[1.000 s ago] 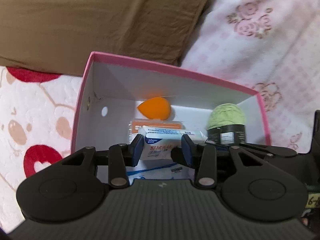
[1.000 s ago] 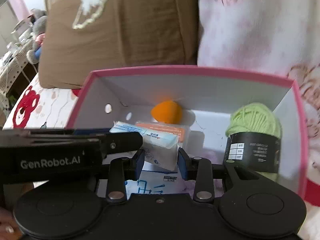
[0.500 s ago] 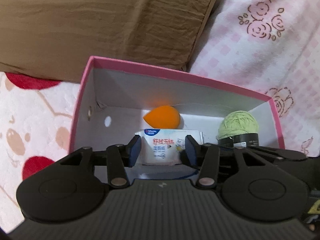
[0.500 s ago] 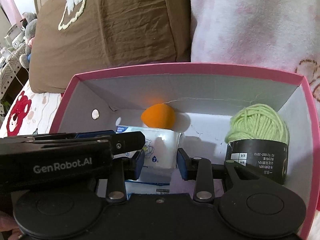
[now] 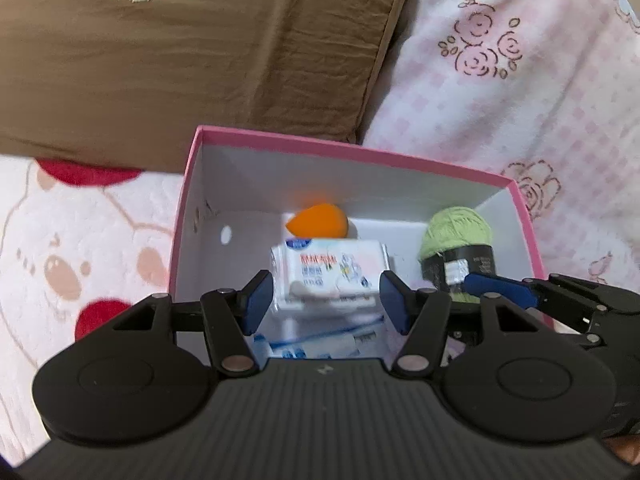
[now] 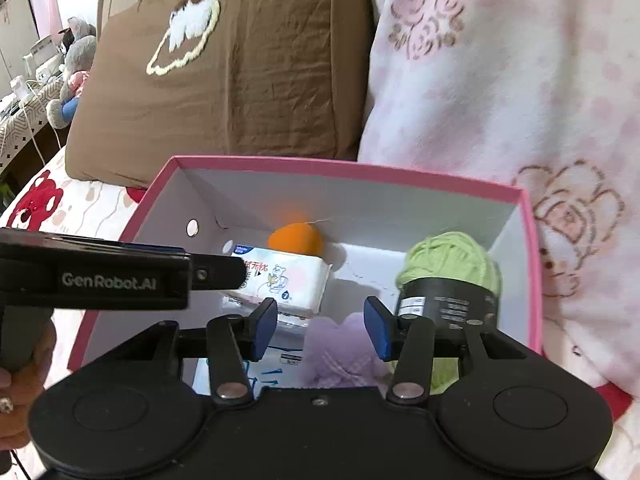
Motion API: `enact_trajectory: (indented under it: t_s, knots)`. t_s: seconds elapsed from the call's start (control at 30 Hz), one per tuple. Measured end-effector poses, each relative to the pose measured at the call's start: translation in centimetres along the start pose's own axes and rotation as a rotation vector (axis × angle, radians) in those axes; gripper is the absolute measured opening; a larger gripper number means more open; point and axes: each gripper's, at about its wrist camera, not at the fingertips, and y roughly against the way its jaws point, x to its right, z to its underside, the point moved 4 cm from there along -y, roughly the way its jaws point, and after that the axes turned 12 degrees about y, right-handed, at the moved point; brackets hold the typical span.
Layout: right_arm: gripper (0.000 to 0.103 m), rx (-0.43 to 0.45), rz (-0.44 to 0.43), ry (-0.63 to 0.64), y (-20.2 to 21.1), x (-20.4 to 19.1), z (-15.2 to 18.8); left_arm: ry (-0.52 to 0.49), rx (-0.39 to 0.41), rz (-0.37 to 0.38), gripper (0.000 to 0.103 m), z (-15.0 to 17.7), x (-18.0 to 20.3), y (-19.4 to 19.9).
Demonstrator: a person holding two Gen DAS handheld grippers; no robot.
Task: Organize objects
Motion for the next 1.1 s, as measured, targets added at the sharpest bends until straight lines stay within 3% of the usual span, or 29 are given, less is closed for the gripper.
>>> enact_trajectory:
  t_s: [0.4, 0.53, 0.7, 1.1]
  knots:
    - [0.056, 0.053, -0.003, 0.008, 5.5, -1.2, 0.5, 0.013, -0.015, -0.007, 0.058, 1.9, 0.9, 5.4]
    - [0.058, 0.059, -0.010, 0.024, 7.9, -1.7, 0.9, -0.012, 0.028, -0.043, 0.058, 2.5, 0.9, 8.2]
    - [0.068, 0.100, -0.018, 0.036, 11.0, -2.3, 1.8, -0.003, 0.071, -0.068, 0.058, 3.4, 0.5, 11.4]
    - [0.074, 0.112, 0.069, 0.125, 15.5, -4.1, 4.5, -0.047, 0.040, -0.039, 0.058, 7.4, 0.8, 15.5]
